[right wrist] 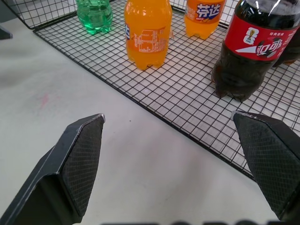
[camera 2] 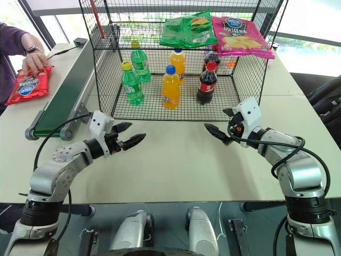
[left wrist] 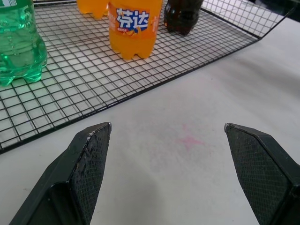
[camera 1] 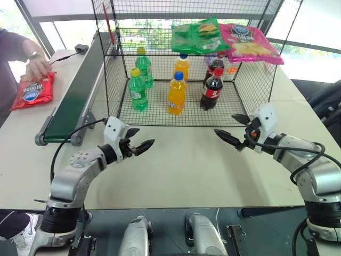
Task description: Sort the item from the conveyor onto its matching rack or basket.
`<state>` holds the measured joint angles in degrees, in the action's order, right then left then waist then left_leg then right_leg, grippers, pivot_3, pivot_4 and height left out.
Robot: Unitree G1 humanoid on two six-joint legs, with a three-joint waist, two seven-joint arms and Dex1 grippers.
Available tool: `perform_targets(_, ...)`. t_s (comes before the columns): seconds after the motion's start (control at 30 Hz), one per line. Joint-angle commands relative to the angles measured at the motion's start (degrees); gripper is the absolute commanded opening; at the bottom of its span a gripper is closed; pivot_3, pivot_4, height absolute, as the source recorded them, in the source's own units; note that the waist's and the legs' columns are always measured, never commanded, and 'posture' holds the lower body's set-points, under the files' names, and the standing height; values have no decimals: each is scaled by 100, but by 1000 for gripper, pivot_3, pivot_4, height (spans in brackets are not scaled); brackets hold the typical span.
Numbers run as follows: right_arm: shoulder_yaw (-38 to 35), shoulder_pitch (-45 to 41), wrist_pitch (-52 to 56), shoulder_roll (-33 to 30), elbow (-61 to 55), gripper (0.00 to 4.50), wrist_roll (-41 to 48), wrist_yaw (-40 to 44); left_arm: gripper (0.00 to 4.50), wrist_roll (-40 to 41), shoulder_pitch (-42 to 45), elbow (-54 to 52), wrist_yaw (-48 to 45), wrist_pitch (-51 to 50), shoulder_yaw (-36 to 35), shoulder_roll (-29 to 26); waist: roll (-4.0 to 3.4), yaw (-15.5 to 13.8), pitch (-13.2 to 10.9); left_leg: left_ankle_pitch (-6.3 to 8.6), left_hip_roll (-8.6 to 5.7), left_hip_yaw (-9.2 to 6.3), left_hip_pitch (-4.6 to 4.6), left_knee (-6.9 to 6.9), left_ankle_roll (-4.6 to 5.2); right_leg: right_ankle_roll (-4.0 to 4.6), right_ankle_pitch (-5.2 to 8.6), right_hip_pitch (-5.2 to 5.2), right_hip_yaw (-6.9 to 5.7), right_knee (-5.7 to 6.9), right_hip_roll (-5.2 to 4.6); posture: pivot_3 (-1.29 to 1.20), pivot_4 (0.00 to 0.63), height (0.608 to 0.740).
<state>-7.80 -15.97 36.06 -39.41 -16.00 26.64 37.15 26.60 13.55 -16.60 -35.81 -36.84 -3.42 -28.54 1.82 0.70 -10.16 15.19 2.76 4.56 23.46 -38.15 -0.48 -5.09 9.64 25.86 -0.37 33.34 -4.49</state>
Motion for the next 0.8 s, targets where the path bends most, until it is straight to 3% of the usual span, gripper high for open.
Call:
perform_targets(0.03,-275,-21,10,-192,-241,4500,103,122,4057,235,-25,-286,-171,55,-370,-203,0,0,0,0,0,0,0,0,0,0,0,0,0,0,0,0,150,740)
perform_targets(0.2,-300,-11,69,-364,-265,4500,140,283,4057,258,-151,-193,-345,126,-493,-430,0,0,0,0,0,1,-1,0,0,0,0,0,0,-1,0,0,150,740)
perform_targets(0.8,-92,-210,50,-259,-111,4500,58,355,4057,320,-381,-374,-326,-14,-504,-461,0,5,0,0,1,1,-2,0,0,0,0,0,0,2,0,0,150,740)
